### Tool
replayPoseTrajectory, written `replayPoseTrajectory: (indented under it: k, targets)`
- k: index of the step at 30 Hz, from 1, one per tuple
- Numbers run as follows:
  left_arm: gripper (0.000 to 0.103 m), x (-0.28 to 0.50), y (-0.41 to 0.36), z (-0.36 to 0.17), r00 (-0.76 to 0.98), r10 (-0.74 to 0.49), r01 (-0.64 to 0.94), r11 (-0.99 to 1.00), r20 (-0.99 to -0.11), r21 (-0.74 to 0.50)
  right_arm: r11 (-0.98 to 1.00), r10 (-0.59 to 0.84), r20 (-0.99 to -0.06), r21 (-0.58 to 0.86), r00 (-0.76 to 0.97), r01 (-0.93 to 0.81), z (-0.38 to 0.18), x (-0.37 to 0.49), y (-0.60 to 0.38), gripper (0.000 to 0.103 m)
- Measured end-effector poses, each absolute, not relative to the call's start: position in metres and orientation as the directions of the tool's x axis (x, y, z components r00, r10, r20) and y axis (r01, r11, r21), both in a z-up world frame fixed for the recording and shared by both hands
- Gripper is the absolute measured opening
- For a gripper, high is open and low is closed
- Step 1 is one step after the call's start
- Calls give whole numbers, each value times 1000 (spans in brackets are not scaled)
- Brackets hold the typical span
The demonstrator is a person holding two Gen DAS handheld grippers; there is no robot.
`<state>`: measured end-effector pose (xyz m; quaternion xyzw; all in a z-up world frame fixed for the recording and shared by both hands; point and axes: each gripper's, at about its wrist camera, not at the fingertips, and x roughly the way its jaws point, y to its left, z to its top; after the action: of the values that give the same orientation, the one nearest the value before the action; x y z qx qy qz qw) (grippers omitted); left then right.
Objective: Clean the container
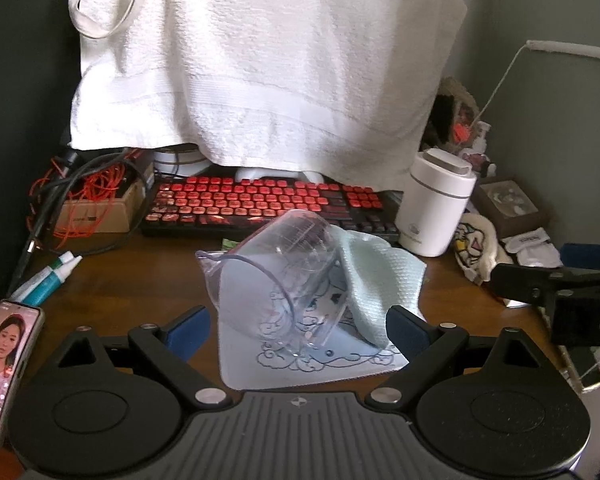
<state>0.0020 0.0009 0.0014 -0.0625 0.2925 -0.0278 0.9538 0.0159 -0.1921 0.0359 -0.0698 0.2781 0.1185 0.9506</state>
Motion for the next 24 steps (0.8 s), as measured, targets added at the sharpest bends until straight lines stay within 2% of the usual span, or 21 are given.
replayPoseTrajectory:
  k: [9,20,24]
  targets:
    - [95,5,-5,0,821,-61,-7,993,-568,-116,962,184,-542,-72,820,-263,37,16,-191,98]
    - [95,10,-11,-9,820,-101,64,994,-564,-85,961,185,-544,-73,818,-266,35,18,-190,98]
    - [95,8,-13,-9,837,-118,78,992,-534,-96,961,186,-545,-71,817,-266,35,18,-191,98]
